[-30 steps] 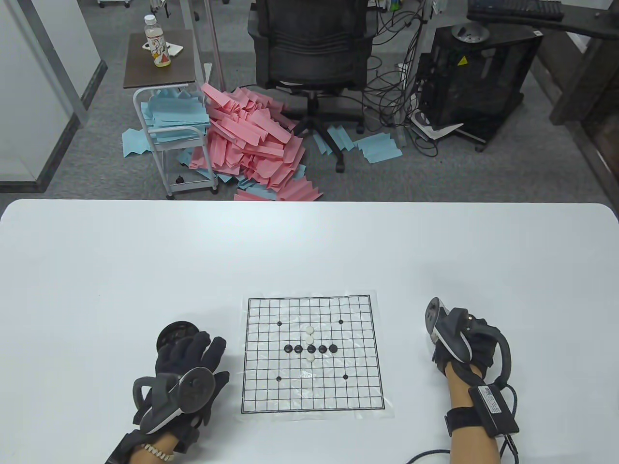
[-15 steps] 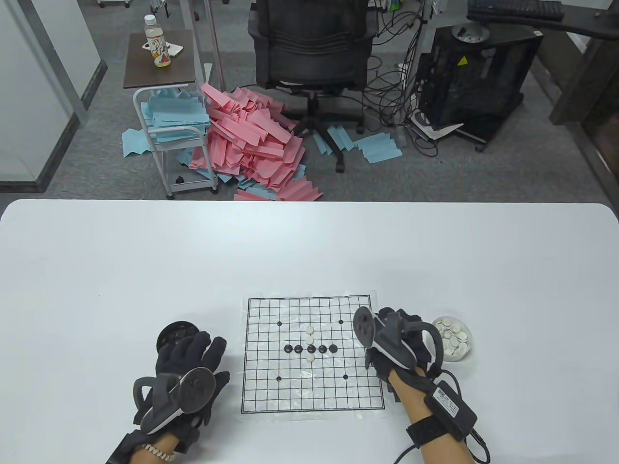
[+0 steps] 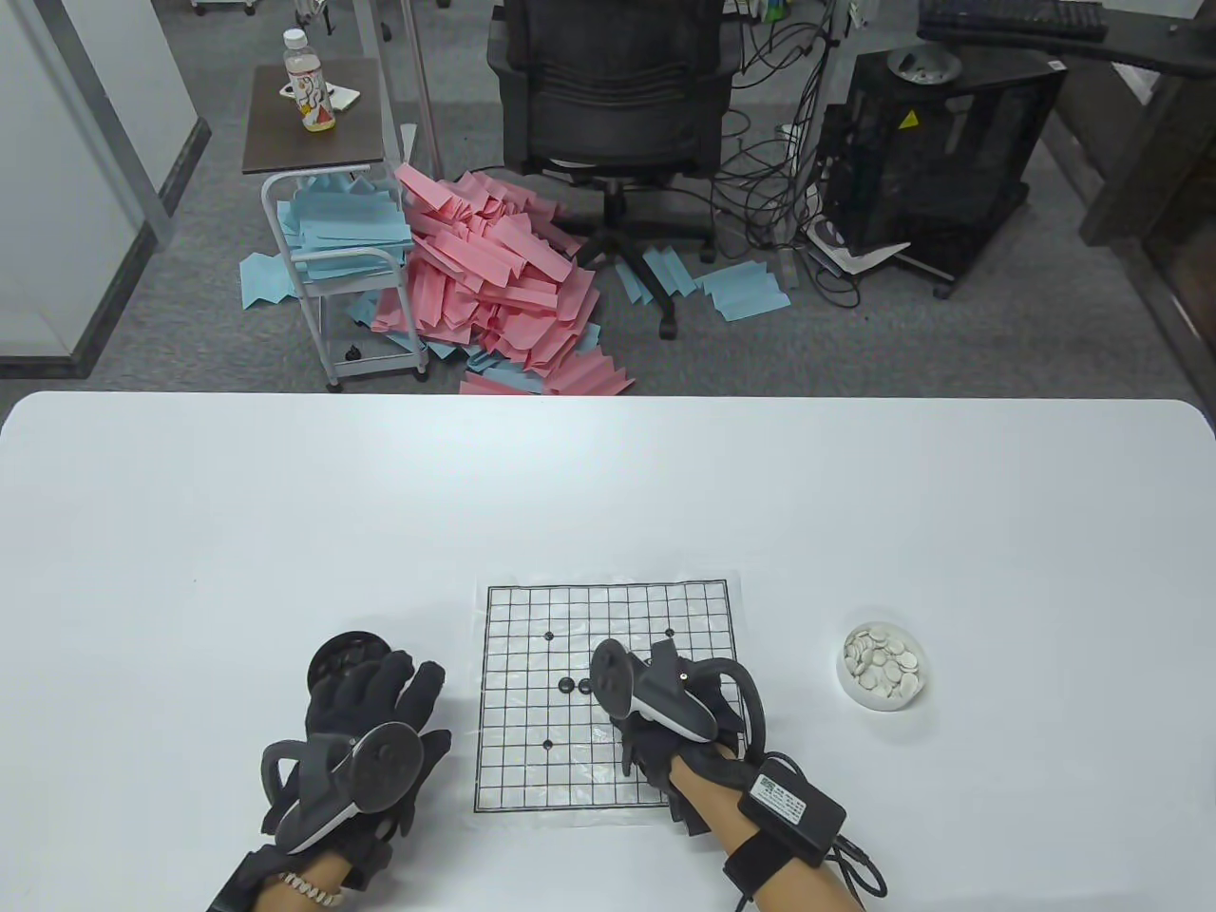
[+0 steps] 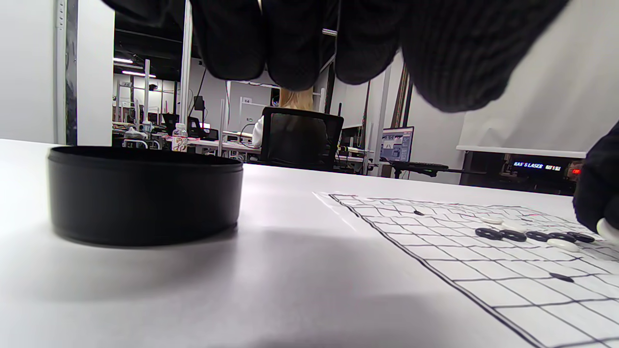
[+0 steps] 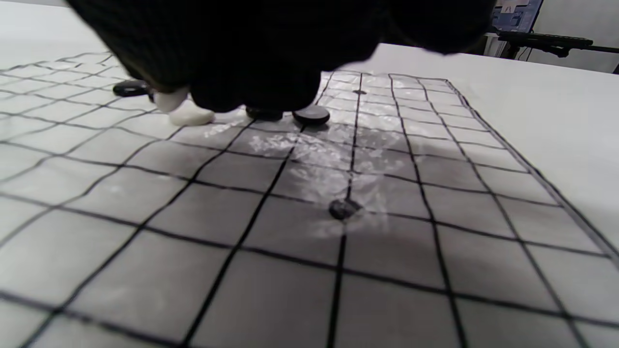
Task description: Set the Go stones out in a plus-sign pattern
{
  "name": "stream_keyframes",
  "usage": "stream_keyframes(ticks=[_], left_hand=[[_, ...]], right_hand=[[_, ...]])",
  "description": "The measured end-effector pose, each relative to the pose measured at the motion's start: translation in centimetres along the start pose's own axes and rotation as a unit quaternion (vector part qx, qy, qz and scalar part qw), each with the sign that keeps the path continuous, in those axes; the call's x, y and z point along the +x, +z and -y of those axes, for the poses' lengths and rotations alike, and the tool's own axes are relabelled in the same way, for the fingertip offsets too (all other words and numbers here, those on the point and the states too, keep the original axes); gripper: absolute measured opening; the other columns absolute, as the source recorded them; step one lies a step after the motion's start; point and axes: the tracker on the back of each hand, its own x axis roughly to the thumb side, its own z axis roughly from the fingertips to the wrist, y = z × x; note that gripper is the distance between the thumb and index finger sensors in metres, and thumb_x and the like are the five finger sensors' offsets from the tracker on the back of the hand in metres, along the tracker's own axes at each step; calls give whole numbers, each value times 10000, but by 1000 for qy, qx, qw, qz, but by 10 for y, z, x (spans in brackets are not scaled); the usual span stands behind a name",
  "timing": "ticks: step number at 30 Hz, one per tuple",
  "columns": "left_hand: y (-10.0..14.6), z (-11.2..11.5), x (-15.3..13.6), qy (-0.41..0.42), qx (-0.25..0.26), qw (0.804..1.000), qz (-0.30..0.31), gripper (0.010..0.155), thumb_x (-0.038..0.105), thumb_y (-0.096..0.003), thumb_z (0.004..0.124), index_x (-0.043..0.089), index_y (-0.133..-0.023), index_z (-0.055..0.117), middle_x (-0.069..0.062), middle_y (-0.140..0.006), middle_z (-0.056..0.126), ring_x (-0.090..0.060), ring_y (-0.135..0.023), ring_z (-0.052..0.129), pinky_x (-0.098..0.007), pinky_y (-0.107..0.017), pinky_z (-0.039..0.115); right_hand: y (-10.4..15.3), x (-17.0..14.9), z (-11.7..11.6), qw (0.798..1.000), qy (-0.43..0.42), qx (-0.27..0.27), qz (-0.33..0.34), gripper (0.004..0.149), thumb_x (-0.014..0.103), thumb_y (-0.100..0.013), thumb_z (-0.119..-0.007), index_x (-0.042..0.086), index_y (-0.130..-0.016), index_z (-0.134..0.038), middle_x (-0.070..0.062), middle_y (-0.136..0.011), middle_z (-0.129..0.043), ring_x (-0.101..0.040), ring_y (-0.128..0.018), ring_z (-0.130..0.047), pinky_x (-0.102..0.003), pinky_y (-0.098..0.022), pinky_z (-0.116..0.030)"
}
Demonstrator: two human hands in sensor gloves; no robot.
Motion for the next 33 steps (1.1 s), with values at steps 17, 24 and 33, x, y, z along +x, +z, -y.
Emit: stream_keyframes(ticks=[17,24,33], left_hand=[[0,0,0,1,3,1000,2,718,523,-401,803,315,-1060,606,-111,-1170,633,-429,-1044,686,-705,-717,483],[0,0,0,3,4,1000,3,718,524,-401,802,316,-1060,605,-110,-1170,634,-428,-1045,685,-704,-718,485],[0,0,0,8,10,1000,7,719,528,-402,797,315,-1061,603,-112,-1169,633,-429,-1045,685,-704,-718,485]], right_hand=[[-1,7,-5,1000,8,24,-14,373,424,-407,-875,302,-759,-898,14,-736,-954,-105,-440,-936,-428,-491,-791],[2,2,0,999,24,22,-28,398,430,-410,-868,304,-787,-888,12,-764,-948,-102,-458,-941,-425,-497,-792],[27,-32,32,995,18,-96,-23,554,464,-392,-866,315,-919,-780,-11,-947,-835,-155,-681,-931,-471,-599,-753]])
